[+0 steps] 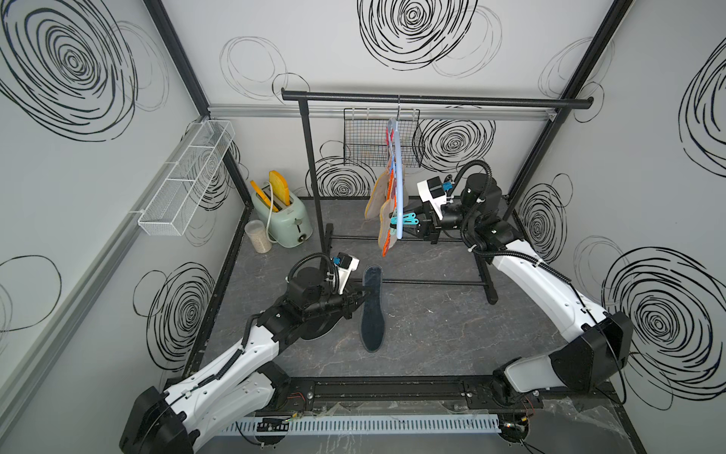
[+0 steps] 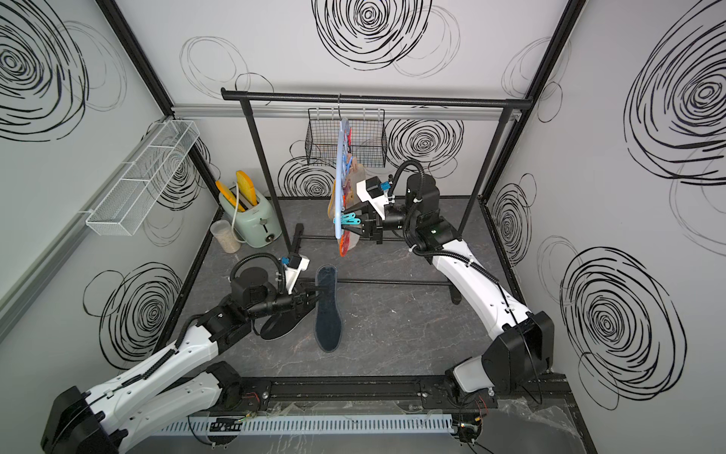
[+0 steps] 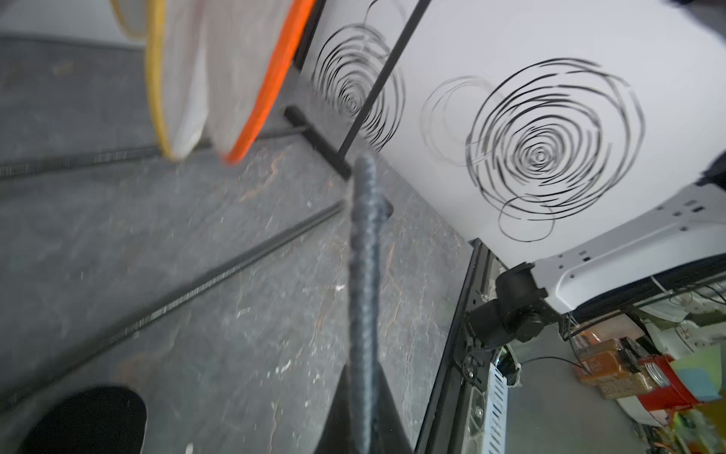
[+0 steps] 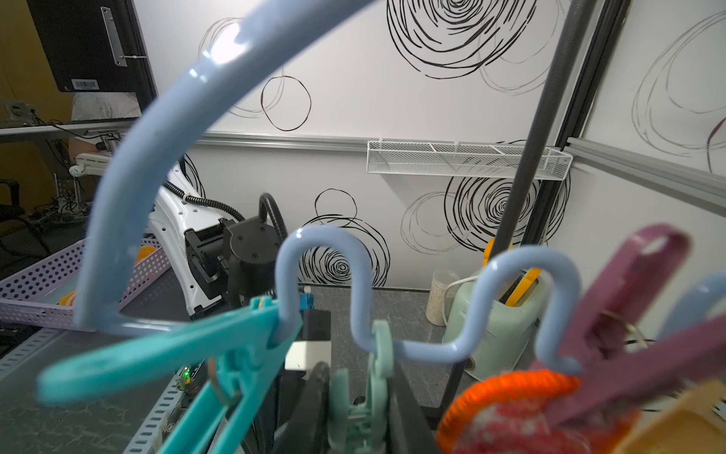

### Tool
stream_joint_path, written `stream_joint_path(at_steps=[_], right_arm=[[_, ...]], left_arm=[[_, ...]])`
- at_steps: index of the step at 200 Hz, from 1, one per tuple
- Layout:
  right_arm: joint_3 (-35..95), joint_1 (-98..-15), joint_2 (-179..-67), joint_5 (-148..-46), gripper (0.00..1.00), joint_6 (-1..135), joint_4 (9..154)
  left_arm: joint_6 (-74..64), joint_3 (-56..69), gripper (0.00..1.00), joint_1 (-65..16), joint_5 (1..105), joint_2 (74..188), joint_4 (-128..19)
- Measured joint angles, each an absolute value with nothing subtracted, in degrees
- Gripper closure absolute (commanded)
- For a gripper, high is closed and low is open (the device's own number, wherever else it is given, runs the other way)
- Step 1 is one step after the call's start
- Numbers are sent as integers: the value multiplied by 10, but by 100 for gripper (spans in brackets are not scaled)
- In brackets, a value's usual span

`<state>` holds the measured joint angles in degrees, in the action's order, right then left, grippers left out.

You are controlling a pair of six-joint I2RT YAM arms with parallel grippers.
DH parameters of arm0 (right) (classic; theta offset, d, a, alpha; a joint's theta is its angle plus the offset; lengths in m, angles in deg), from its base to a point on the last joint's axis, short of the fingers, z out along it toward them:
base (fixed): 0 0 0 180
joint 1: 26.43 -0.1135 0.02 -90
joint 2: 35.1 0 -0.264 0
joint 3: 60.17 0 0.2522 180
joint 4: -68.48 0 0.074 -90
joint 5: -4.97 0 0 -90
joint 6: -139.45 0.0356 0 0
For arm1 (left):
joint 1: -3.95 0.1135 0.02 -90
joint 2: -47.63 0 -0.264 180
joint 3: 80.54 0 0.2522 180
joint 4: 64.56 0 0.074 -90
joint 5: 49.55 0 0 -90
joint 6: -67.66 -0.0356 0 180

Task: Take the shoe insoles off the hanger
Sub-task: Place the insole at the center of the board.

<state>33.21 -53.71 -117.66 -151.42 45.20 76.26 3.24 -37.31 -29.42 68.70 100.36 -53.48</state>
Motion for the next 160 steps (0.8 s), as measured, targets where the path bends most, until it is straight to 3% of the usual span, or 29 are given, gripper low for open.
stream_joint_path(at_steps=[95, 111, 160], right_arm=[[332, -537, -1177, -1506, 80, 452, 762], [332, -537, -1177, -1506, 80, 452, 762], [332, -537, -1177, -1504, 78, 454, 762]], left_arm=[[59, -345, 61, -297, 658, 1228, -482], [52, -327, 62, -297, 648, 1240, -479], [41, -269, 76, -300, 656, 1319, -510]])
